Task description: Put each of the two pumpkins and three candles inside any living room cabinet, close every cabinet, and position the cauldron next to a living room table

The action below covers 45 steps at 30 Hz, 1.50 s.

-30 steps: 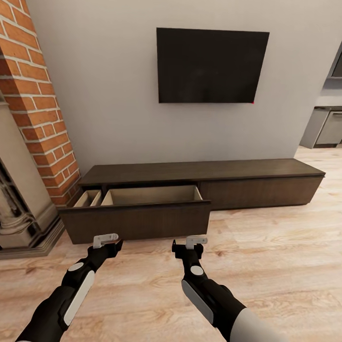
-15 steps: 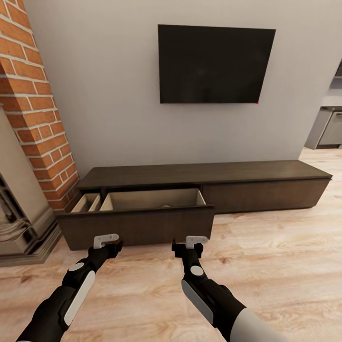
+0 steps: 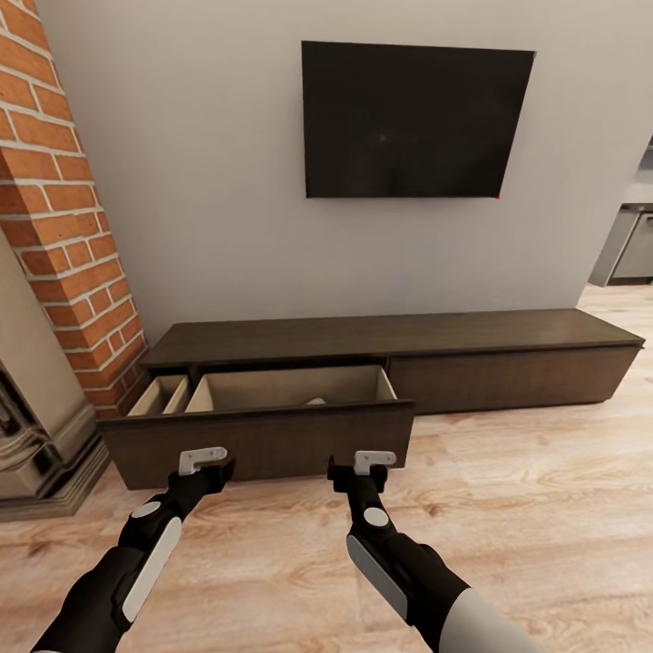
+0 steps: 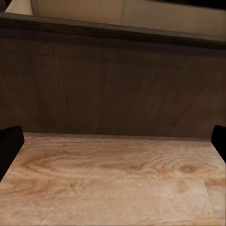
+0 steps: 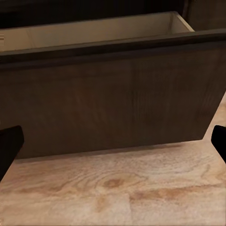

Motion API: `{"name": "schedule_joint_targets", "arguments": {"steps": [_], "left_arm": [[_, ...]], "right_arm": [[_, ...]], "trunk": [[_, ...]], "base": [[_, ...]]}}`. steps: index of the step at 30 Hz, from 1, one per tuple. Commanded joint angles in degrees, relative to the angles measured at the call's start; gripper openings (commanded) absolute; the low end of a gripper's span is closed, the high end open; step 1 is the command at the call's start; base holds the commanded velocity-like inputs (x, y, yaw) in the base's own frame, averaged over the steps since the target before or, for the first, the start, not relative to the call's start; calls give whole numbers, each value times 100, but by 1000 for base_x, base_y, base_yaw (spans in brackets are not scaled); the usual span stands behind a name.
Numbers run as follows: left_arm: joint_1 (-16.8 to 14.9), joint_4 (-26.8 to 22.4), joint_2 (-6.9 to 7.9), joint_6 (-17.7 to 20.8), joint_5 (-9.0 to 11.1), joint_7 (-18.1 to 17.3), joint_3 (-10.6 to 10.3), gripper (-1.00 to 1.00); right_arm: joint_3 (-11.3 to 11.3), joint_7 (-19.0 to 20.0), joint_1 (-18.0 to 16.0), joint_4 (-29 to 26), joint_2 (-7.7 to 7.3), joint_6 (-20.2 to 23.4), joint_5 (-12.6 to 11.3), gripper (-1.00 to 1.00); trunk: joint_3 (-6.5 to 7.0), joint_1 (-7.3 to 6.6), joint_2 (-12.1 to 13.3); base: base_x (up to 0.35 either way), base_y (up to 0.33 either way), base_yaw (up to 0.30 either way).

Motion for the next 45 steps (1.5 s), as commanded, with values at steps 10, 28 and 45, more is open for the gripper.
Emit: {"name": "schedule_joint_targets", "arguments": {"steps": [10,28,45], "left_arm": [[-3,-11,2,-26,70,59,-22,100],[-3,2,-7,-46,69,53,-28,100],[-3,43,-15,-23,60,62,-30,100]], "right_arm": [[-13,551,-7,-6,-3,40,-95,100],[-27,570,-7,-6,-3,25,-89,100],[-28,569,-7,-6,-3,-2,-88,100]], "trunk": [[-28,2,-4],[-294,33,-20],[-294,33,-20]], "base": [[5,0,0],[0,0,0],[153,23,0]]}}
